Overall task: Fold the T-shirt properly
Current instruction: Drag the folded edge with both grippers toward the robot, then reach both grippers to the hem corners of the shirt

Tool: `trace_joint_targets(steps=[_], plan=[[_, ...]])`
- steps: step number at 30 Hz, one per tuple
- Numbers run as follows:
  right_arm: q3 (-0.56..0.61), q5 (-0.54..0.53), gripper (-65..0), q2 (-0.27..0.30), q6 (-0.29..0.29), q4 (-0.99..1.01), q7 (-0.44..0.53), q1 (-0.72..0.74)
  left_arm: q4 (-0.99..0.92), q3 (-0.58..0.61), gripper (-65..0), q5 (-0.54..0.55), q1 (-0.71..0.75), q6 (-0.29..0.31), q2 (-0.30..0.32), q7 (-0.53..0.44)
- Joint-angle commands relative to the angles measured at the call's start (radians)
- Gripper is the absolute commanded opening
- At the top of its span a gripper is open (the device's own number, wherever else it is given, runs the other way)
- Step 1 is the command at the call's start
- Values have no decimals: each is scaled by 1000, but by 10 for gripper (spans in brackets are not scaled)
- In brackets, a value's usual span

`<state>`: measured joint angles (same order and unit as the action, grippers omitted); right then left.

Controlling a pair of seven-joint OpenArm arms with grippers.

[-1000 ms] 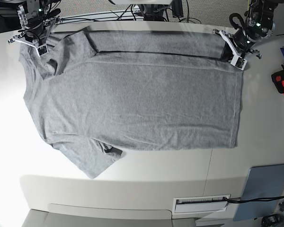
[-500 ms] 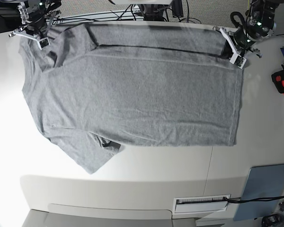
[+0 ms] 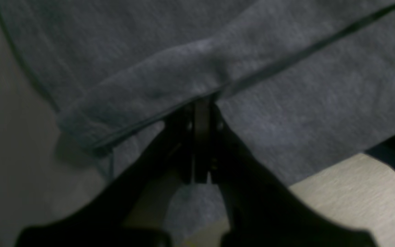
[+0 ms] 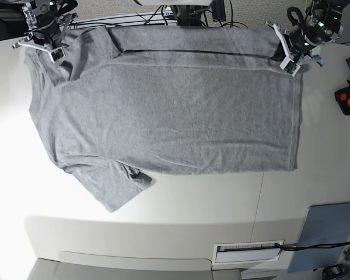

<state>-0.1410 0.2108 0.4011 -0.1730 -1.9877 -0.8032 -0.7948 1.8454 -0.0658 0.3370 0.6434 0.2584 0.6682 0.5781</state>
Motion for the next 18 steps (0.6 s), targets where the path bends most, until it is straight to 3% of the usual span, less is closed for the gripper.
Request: trace_joint_targets(steps=[1,5,11,18], plan=[[-5,25,-650,12,26,-30,10,-3,13,-5,-582,-23,-10,-14,16,25],[-6,52,-650,27,90,-97,10,0,25,-5,-522,-22,-81,-13,16,31],[-52,52,-648,68,92,-179,13,17,25,-7,-481,-23,-188,-11,16,117],[-134,33,-400,68,91,-177,94,105,25,-65,-458,-21,-275,24,16,165]])
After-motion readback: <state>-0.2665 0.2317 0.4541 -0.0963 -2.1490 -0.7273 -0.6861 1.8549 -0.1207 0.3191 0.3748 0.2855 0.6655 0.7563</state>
